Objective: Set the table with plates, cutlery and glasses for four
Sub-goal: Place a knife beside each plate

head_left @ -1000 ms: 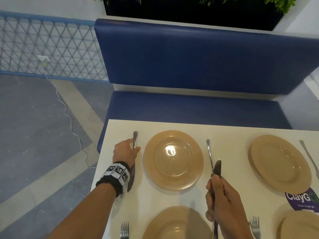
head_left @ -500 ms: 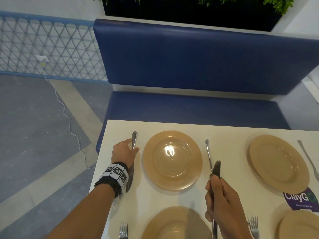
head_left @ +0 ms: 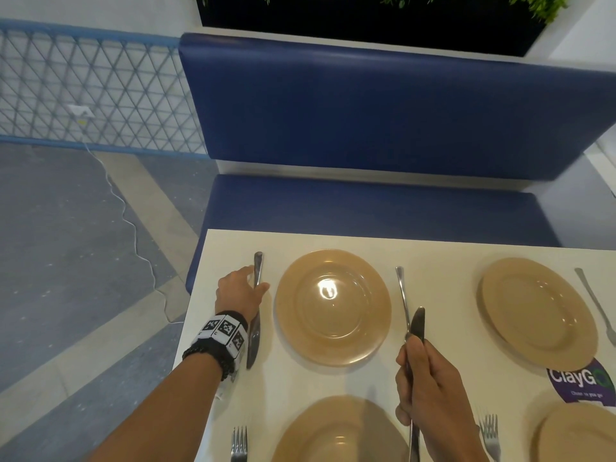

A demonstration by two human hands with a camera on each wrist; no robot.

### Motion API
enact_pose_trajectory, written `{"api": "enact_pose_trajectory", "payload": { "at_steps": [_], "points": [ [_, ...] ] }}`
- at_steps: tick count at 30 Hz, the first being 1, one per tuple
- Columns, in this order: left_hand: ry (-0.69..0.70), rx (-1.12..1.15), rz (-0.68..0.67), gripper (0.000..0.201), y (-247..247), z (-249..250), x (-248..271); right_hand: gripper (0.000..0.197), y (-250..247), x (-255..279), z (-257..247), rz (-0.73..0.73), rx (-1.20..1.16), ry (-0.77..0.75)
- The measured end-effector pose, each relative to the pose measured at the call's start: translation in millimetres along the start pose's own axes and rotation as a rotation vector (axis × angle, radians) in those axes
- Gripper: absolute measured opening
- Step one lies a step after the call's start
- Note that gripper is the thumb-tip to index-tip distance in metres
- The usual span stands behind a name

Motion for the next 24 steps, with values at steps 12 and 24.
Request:
{"api": "enact_pose_trajectory", "payload": {
  "at_steps": [12,24],
  "points": [
    [0.091,0.121,0.193,0.060,-52,43,40,0.034,-23,-2,-5,0.017,-0.168,0.107],
    [0.183,0.821,-1.025,0.040,69,186,261,0.021,-106,-13,-53,0.122,-0.224,-0.080]
  ]
}}
Point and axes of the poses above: each hand's wrist, its own x-axis away from the middle knuckle, its own y-axis out of the palm, z = x × y, the point moved 9 cm from there along -x, towards the middle knuckle, and after that the axes turned 5 degrees about y, right-handed, at the moved point
